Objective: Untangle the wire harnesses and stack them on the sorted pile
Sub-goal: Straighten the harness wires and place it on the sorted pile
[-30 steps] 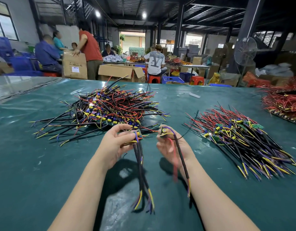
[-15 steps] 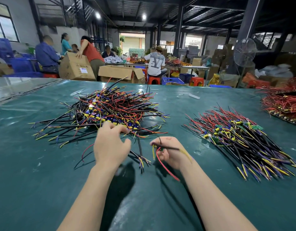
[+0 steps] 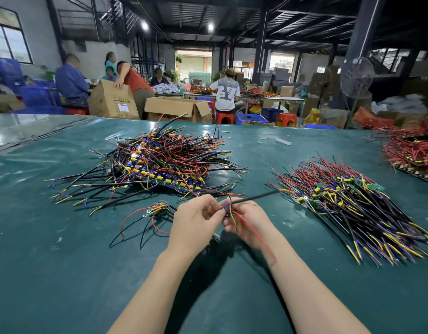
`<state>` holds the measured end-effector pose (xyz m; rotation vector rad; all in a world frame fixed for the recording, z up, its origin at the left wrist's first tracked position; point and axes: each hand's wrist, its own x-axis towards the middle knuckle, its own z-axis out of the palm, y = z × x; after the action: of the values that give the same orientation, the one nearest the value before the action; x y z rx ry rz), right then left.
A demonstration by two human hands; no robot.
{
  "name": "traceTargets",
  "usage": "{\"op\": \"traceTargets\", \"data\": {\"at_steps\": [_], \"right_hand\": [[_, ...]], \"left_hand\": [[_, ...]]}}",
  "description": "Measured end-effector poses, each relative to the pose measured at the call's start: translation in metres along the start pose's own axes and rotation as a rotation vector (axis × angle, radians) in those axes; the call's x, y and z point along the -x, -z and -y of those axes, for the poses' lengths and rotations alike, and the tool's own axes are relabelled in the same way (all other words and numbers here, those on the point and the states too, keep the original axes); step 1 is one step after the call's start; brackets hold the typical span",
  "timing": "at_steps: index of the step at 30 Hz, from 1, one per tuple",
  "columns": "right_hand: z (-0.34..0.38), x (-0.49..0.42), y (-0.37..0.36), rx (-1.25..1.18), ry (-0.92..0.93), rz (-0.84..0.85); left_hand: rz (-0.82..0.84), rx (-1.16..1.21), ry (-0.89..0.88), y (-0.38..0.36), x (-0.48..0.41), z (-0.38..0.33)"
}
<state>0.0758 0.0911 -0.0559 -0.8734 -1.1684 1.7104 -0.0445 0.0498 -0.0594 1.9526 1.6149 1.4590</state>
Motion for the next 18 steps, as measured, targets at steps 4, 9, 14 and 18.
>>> {"op": "traceTargets", "data": {"at_steps": [4,9,14,18], "right_hand": [[0.000,0.000,0.003,-0.014,0.030,0.064],[-0.002,0.001,0.003,-0.050,0.078,0.079],[0.001,-0.001,0.000,-0.076,0.130,0.015],[0.000,-0.002,0.003,-0.108,0.169,-0.086]], "left_hand": [[0.004,0.016,0.089,0.003,-0.002,0.008],[0.045,0.141,0.218,0.003,-0.003,0.007],[0.189,0.451,0.294,0.003,-0.006,0.001],[0.319,0.652,0.347,0.001,-0.003,-0.002]]}}
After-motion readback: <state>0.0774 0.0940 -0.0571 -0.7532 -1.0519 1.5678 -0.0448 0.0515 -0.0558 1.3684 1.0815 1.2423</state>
